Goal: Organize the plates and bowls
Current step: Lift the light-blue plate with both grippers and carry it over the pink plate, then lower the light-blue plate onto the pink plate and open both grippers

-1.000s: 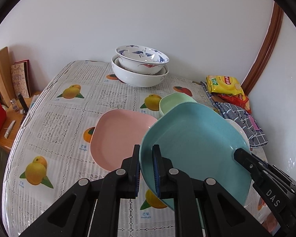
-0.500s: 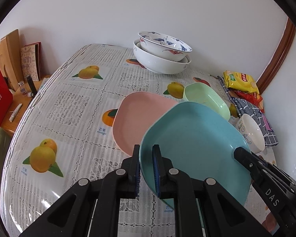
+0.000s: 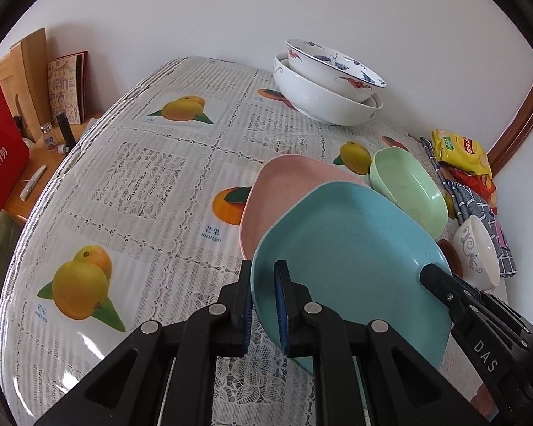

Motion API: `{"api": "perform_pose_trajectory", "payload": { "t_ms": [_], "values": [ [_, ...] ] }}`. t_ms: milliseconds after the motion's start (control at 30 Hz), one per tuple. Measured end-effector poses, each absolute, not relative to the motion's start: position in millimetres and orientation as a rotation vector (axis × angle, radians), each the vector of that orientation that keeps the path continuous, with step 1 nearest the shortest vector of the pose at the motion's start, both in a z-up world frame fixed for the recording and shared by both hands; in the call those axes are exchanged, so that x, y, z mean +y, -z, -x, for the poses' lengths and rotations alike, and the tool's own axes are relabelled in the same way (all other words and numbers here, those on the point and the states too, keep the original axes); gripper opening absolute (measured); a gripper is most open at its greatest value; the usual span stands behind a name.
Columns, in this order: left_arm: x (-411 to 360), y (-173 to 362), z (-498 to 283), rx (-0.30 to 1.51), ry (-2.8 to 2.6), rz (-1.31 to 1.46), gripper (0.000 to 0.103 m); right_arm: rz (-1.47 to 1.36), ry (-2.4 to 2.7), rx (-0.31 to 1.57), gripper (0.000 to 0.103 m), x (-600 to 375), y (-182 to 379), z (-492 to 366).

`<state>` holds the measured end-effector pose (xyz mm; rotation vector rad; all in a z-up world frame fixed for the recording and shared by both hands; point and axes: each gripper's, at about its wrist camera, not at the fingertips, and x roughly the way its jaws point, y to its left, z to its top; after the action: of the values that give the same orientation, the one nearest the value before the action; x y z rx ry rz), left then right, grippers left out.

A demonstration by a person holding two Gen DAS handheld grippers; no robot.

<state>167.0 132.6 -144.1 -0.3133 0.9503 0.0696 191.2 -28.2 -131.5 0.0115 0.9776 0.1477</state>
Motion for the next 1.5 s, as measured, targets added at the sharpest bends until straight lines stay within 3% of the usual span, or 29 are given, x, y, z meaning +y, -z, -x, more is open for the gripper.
{"api": "perform_pose_trajectory", "payload": {
  "t_ms": [1100, 1433, 1500],
  "values": [
    [131.3, 148.5, -202.6, 0.937, -0.119, 0.223, 0.015, 0.055, -0.215, 1.008, 0.012, -11.7, 155.7, -258.9],
    [133.7, 151.2, -204.0, 0.971, -0.101, 0.230, 0.019, 0.077, -0.225, 0.988, 0.014, -9.0, 156.1, -268.5],
    [132.2, 151.3, -202.9, 0.982, -0.094, 0.224, 0.025, 0.081, -0.221, 0.985, 0.014, -9.7, 154.3, -268.1]
  ]
}}
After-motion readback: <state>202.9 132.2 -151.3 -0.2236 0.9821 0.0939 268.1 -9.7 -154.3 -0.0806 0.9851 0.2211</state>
